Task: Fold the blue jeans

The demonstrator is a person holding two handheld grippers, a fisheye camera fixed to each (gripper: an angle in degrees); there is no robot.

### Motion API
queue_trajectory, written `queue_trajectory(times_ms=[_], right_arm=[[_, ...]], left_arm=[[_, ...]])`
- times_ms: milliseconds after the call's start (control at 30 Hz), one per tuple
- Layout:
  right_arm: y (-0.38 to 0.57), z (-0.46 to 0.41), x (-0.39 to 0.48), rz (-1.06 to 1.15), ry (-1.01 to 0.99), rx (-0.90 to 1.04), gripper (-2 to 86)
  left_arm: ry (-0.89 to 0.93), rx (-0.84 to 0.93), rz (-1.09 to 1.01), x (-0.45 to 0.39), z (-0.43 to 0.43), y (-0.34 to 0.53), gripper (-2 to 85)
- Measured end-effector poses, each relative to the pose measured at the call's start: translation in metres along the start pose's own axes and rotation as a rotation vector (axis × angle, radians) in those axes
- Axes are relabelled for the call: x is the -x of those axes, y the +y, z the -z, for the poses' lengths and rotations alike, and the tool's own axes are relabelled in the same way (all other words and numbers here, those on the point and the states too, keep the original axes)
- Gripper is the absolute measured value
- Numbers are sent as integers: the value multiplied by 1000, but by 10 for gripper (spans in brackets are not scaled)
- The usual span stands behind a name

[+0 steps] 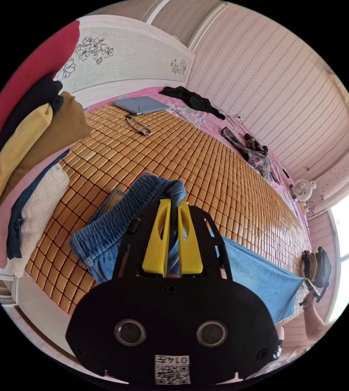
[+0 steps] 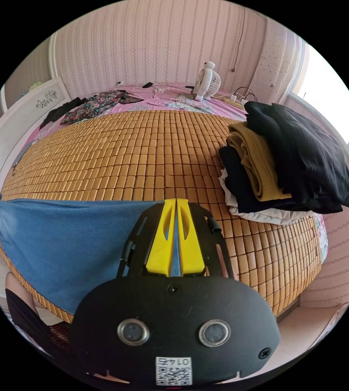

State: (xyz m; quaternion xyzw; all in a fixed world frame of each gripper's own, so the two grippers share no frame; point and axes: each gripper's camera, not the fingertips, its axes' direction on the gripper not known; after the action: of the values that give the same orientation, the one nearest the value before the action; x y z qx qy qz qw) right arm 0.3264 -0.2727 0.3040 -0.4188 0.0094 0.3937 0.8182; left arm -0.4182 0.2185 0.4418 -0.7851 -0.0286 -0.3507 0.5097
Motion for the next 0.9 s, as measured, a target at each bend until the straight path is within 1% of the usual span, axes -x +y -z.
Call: queue_trajectory(times_ms=[67,200,233,300,367,433,533,600,700,767,833,900], right_arm=[[3,3,-4,-13,-9,-13,1],[3,1,-13,-77,-25,-61,2],[2,-3,-14,-93,-29,-53,3],[-4,-28,-15,-141,-57,7,3],[-7,-50,-11,-155,-36,87,4],[-8,-54,-6,-170,-1,64,6],[-14,-59,-4,-149,23,94,9],[-16,-55,-12,-139,0,95,11],[-8,-33,-29,-196,-16,47,24],[7,-21,-37,-198,-74,48,40],[28,-9,-43,-206,-111,61,55],[60,2,-50,-238,-155,115,76]], left_arm=[[44,-84,-30,3,20,4,10],[100,-165,-31,9,27,-2,10],[99,-159,-22,9,21,-8,10],[43,-99,20,10,1,-15,20],[-37,-5,100,13,-31,-15,34],[-59,73,195,21,-52,-12,44],[5,36,273,30,-53,-7,61],[21,-14,242,28,-42,-8,61],[2,-66,132,21,-9,-6,60],[35,-85,36,13,22,10,60],[62,-52,-32,3,41,32,59],[80,49,-123,-13,49,58,67]])
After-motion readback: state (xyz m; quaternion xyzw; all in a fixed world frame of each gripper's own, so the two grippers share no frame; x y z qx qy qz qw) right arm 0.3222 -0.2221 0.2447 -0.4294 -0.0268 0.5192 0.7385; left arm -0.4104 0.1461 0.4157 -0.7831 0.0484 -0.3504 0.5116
